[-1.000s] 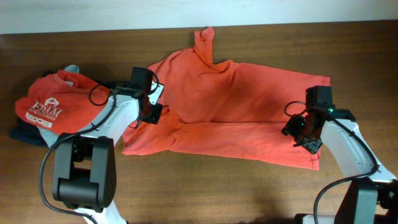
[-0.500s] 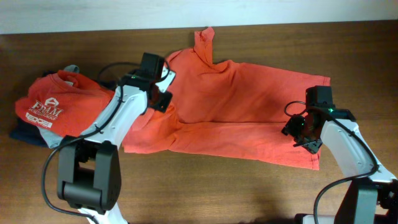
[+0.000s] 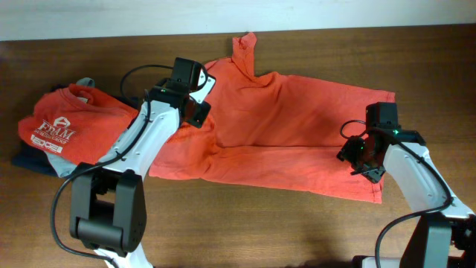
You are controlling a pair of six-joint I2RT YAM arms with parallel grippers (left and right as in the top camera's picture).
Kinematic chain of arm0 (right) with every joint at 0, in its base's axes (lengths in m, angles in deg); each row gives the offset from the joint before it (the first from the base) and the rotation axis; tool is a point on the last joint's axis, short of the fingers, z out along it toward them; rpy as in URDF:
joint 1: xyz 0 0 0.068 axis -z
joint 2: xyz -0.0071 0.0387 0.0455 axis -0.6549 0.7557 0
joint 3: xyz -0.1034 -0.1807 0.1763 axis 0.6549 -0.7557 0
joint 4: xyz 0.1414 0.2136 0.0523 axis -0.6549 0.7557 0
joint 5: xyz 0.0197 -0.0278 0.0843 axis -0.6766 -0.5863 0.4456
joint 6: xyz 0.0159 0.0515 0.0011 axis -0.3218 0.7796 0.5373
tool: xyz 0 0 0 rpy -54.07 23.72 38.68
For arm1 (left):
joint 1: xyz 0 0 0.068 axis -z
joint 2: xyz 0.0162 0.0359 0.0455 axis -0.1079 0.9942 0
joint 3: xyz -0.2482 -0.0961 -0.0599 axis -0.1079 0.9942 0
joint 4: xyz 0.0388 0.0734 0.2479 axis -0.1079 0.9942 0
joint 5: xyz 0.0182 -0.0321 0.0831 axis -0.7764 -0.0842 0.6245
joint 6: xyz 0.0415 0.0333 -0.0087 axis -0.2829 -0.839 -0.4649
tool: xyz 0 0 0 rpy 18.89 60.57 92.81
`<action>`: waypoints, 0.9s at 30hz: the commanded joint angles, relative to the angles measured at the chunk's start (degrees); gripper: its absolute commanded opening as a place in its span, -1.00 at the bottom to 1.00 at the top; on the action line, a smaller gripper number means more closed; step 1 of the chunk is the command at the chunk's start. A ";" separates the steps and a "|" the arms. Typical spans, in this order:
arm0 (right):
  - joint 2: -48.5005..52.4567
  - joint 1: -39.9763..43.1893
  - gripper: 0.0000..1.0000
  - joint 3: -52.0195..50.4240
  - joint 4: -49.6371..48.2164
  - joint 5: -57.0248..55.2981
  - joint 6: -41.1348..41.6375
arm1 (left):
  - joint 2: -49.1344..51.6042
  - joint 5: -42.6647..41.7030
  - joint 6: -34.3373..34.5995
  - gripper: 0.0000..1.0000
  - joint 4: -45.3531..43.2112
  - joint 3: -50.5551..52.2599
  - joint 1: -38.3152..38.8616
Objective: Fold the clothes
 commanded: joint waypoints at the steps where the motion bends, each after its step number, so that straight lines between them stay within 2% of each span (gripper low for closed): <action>1: -0.52 0.26 0.38 1.03 0.04 -0.07 0.02 | 0.09 2.86 -0.31 0.65 -0.15 -0.52 0.02; 3: -0.52 0.26 0.40 1.03 0.26 -0.07 -0.26 | 0.07 4.96 1.22 0.74 0.28 -0.59 0.02; 8: -0.52 0.26 0.46 1.03 1.40 0.20 -2.95 | 0.07 1.99 1.97 0.70 4.39 -0.63 0.15; 12: -0.52 0.26 0.47 1.03 1.97 1.51 -4.07 | 0.37 -2.58 -2.27 0.33 4.85 0.07 0.24; 16: -0.52 0.26 0.47 1.03 2.03 1.66 -4.26 | 2.80 -3.61 -7.30 -0.21 6.64 0.09 0.79; 20: -0.52 0.26 0.47 1.03 2.93 1.62 -4.28 | 4.79 -3.74 -5.27 -0.99 10.51 0.09 0.87; 27: -0.52 0.26 0.47 1.03 3.28 1.64 -4.26 | 5.03 -3.37 -2.25 -0.99 15.17 1.03 0.72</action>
